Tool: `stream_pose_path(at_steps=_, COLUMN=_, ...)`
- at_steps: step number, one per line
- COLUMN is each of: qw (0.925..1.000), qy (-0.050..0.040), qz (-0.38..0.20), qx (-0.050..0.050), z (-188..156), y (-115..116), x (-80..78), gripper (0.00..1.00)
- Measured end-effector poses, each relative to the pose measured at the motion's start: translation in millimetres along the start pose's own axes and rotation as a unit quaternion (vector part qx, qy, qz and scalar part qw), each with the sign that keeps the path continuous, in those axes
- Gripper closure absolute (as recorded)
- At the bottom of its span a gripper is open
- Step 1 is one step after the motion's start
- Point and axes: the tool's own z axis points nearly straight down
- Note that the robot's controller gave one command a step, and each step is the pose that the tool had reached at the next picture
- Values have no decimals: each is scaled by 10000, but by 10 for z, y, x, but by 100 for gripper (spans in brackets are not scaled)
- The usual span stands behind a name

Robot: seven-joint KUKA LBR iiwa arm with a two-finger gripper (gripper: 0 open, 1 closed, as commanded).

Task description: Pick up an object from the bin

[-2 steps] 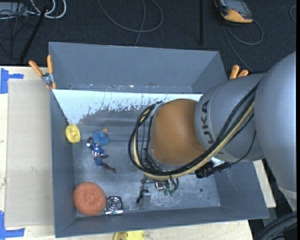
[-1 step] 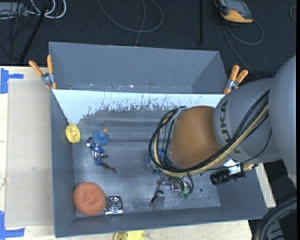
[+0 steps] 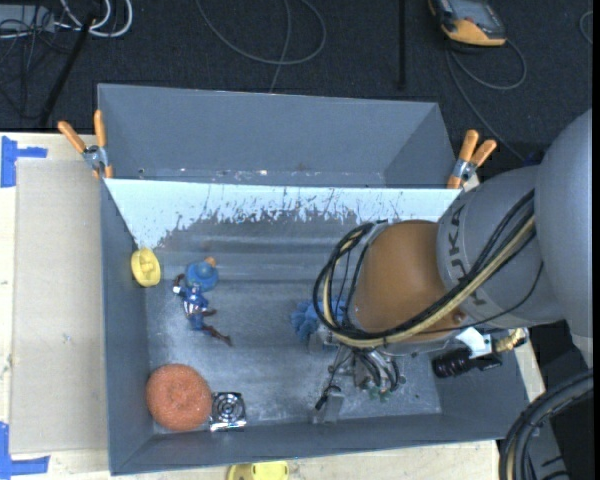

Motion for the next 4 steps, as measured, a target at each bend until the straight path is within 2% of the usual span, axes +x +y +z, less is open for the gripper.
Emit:
stream_pose_path(at_steps=1, qw=9983, qy=-34, qz=-575, qx=-20, z=26, y=-203, x=-54, gripper=0)
stream_pose_path(at_steps=2, qw=9998, qy=-33, qz=-184, qx=-23, z=75, y=-352, x=-137, gripper=0)
stream_pose_path(at_steps=3, qw=10000, qy=-32, qz=2, qx=-22, z=88, y=-484, x=-460, gripper=0)
stream_pose_path(at_steps=4, qw=10000, qy=-46, qz=-67, qx=-18, z=11, y=-498, x=-610, gripper=0)
